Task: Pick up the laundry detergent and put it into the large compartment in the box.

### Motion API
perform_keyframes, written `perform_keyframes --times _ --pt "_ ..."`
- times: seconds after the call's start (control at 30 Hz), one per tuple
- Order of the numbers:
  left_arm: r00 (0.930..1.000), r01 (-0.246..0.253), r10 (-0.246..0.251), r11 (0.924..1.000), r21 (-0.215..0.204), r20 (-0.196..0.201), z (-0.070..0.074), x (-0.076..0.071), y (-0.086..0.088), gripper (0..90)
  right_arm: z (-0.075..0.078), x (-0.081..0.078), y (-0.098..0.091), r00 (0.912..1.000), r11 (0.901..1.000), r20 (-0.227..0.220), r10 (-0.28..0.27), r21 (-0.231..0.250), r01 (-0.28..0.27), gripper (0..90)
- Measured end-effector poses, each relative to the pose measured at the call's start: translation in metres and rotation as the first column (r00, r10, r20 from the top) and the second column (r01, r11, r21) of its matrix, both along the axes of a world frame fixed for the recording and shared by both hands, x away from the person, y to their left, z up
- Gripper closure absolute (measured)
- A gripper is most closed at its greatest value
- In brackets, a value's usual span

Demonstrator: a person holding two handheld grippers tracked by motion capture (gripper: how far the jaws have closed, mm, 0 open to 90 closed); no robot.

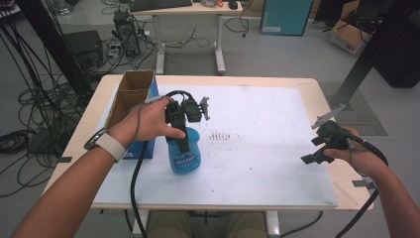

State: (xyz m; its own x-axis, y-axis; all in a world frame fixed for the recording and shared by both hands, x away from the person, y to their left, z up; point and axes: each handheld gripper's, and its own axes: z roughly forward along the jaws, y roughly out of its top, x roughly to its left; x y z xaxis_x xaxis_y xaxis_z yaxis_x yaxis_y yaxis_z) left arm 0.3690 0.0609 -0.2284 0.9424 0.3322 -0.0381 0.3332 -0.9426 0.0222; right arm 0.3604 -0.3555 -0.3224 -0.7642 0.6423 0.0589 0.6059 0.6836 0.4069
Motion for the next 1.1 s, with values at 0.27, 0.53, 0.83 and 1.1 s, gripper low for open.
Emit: perform_keyframes --times 0.27,0.53,0.83,1.1 --pt "0.991 -0.132 0.132 0.9912 0.011 0.022 0.034 -0.004 -0.004 37.6 0.004 -0.002 -0.005 1.0 1.0 0.005 -0.006 0.001 0.006 11.1" --pt "0.9777 -0.203 0.203 0.9793 -0.007 0.056 0.068 -0.008 -0.006 37.6 0.009 -0.001 -0.004 0.9999 1.0 0.013 -0.002 0.003 0.002 11.1" --pt "0.9519 -0.302 0.301 0.9533 0.002 0.055 0.101 -0.008 -0.005 37.6 0.013 0.002 -0.002 0.9998 1.0 0.02 0.001 0.0 -0.001 11.1" --pt "0.9111 -0.41 0.409 0.9122 0.008 0.053 0.133 -0.004 0.002 37.6 0.017 0.006 0.0 0.9997 1.0 0.022 0.005 -0.001 -0.005 11.1"
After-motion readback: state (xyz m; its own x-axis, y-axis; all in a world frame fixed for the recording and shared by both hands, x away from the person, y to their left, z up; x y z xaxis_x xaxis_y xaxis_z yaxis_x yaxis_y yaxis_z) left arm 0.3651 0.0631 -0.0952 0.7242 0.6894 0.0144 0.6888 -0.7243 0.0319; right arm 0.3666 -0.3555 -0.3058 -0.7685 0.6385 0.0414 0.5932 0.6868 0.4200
